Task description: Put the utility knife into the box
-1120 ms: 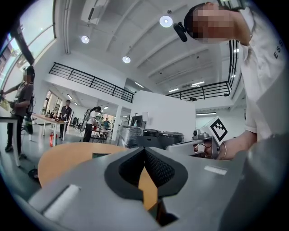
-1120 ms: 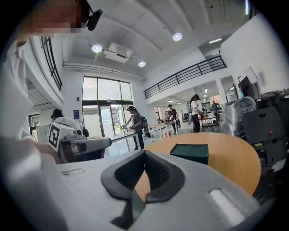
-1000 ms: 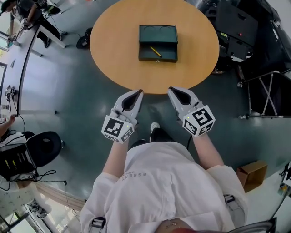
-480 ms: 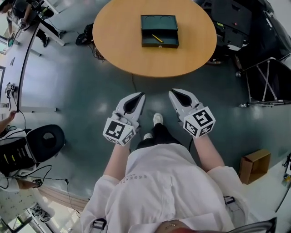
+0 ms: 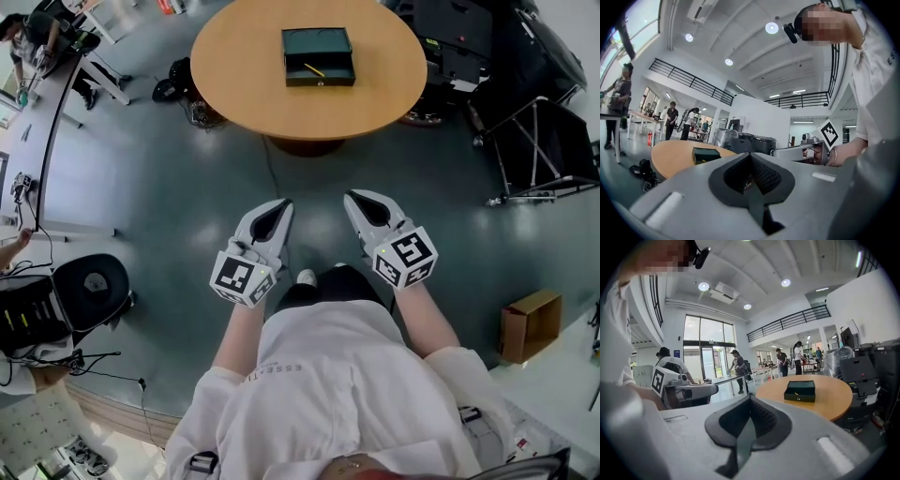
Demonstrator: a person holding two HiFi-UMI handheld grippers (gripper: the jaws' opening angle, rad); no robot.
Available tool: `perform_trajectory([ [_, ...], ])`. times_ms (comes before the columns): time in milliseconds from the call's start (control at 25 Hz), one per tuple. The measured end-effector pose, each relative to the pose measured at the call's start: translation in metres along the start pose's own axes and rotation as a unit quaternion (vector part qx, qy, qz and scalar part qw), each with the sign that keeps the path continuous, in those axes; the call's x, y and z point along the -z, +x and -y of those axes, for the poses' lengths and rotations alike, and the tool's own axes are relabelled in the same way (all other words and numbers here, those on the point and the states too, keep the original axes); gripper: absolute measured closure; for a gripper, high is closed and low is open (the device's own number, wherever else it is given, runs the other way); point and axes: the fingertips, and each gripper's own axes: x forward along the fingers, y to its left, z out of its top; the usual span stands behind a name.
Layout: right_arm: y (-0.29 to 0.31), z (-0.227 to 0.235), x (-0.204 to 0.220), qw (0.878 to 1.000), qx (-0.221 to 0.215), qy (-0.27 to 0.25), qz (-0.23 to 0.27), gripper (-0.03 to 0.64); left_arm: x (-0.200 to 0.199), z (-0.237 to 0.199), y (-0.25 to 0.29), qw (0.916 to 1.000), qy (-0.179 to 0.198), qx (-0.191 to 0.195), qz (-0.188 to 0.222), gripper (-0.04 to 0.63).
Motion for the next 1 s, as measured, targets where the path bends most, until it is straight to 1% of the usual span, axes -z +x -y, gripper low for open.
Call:
perform_trajectory([
  [120, -0.01, -0.003, 0.005, 1.0, 0.003, 0.0, -0.004, 0.624, -0.001, 0.011, -0.006, 0.9999, 0.012, -0.001, -0.001, 0.58],
  [280, -0.02, -0.002, 0.002, 1.0, 0.008, -0.004, 0.0, 0.624, -0.009, 0.021, -0.007, 0.9996, 0.025, -0.004, 0.01, 0.58],
  [520, -0.033, 0.001, 0.003, 0.999, 0.022, -0.025, 0.002, 0.624, -0.01, 0.032, -0.008, 0.9996, 0.021, -0.009, 0.015, 0.58],
  [720, -0.038, 0.005, 0.004, 0.999, 0.024, -0.025, 0.004, 0.624, -0.012, 0.035, -0.004, 0.9996, 0.018, -0.017, 0.015, 0.58],
  [1000, -0.038, 0.009, 0.004, 0.999, 0.024, -0.025, 0.002, 0.624, -0.009, 0.038, 0.004, 0.9996, 0.023, -0.009, 0.013, 0.58],
])
